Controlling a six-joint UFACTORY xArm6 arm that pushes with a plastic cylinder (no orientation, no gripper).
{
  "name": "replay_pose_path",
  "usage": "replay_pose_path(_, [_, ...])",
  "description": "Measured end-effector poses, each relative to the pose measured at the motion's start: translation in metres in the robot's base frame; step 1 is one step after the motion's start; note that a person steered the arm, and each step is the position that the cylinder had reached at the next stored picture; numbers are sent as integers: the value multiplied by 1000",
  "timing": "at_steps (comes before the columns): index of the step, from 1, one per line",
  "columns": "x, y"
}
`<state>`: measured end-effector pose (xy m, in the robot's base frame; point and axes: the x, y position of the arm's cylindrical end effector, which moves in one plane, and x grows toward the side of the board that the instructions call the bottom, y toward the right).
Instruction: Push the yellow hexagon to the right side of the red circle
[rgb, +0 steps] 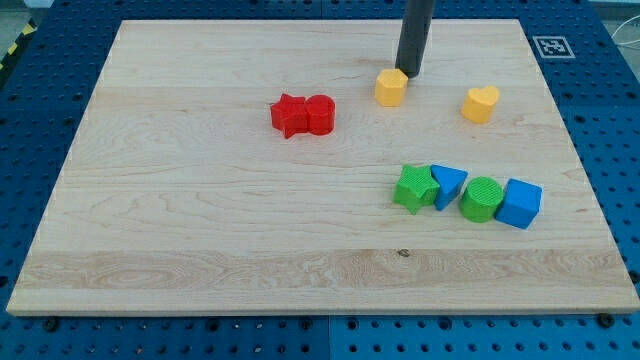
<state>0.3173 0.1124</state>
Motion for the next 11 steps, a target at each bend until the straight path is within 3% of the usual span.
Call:
replay_pose_path(1, [46,-7])
replay_pose_path(2, [55,-15])
replay_pose_path(3, [16,-15])
replay_pose_path(4, [4,-16])
replay_pose_path(11, [51,-43])
